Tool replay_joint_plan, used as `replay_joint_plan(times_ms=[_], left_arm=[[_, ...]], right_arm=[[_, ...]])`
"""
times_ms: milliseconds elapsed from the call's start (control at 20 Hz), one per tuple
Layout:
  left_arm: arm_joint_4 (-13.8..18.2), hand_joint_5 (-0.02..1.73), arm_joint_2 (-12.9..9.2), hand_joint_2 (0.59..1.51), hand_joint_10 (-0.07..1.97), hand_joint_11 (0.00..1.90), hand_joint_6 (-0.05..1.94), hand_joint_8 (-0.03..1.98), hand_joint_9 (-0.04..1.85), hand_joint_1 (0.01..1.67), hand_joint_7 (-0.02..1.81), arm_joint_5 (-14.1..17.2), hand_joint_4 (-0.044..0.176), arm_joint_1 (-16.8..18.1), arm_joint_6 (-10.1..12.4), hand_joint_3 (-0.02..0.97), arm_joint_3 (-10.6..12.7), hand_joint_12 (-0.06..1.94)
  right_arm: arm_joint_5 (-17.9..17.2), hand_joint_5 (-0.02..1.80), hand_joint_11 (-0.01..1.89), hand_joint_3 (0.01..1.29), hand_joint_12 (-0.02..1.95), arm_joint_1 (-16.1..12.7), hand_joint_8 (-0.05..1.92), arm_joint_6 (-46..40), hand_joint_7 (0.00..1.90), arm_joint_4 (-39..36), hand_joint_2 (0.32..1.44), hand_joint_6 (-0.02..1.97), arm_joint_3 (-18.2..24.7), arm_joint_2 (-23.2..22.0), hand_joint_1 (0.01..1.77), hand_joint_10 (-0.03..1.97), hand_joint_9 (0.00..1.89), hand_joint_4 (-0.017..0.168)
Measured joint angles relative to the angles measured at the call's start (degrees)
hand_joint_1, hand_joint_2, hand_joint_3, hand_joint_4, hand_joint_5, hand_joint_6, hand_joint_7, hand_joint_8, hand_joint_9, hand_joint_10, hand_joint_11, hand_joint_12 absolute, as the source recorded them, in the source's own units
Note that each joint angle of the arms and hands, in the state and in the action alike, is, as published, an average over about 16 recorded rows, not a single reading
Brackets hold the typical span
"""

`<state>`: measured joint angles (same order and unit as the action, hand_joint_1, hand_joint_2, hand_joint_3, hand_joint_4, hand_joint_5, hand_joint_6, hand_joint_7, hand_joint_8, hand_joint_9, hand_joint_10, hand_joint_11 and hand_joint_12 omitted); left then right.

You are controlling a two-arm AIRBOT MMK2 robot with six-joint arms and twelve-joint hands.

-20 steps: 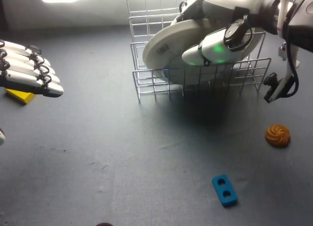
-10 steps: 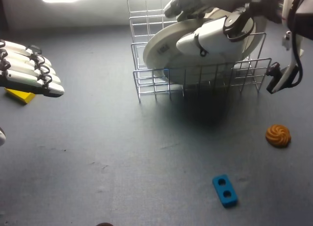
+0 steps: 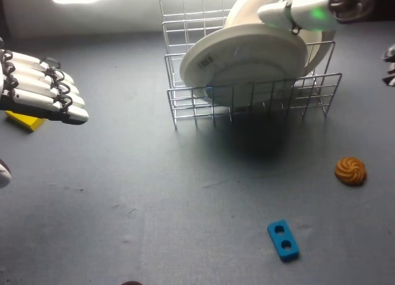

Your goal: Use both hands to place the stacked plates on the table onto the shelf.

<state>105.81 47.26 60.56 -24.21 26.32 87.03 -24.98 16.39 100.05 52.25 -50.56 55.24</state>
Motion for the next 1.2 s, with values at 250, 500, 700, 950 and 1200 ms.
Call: replay_joint_plan(times_ms=[250,500,700,950,1200], left_arm=[[-1.5,0.06,-0.9,1.119,0.01,0.02,0.01,0.0,0.09,0.01,0.09,1.2,-0.001,0.9,-2.1,0.022,-2.2,0.23],[-2.6,0.06,-2.3,1.118,0.01,0.02,0.01,0.0,0.09,0.01,0.09,2.7,-0.001,2.1,-4.5,0.022,-5.0,0.24],[-3.1,0.07,-3.2,1.118,0.01,0.02,0.01,0.0,0.1,0.01,0.1,3.8,0.0,3.1,-5.8,0.021,-7.0,0.25],[-2.7,0.11,-3.9,1.12,0.02,0.03,0.01,0.0,0.15,0.01,0.16,4.9,0.0,4.0,-6.2,0.021,-8.5,0.32],[-2.2,0.19,-4.2,1.132,0.14,0.08,0.09,0.11,0.26,0.01,0.27,5.2,0.0,4.4,-6.2,0.02,-9.1,0.57]], right_arm=[[-5.8,0.51,0.05,0.01,1.45,0.5,0.01,1.3,0.68,-3.1,1.14,0.04,7.0,-6.7,0.84,0.63,0.44,-0.005],[-10.6,0.47,0.03,0.01,1.45,2.2,0.01,2.4,0.64,-5.1,1.15,0.04,12.8,-13.1,0.81,0.68,0.39,-0.005],[-13.2,0.46,0.02,0.01,1.46,3.5,0.01,3.7,0.63,-5.2,1.15,0.04,16.1,-17.5,0.78,0.71,0.37,-0.005],[-14.4,0.47,0.04,0.01,1.47,4.7,0.05,4.8,0.63,-5.7,1.13,0.04,18.5,-21.0,0.75,0.78,0.35,-0.004],[-14.0,0.48,0.11,0.01,1.57,5.1,0.28,5.2,0.62,-6.5,1.11,0.16,19.7,-22.8,0.71,1.0,0.36,-0.002]])
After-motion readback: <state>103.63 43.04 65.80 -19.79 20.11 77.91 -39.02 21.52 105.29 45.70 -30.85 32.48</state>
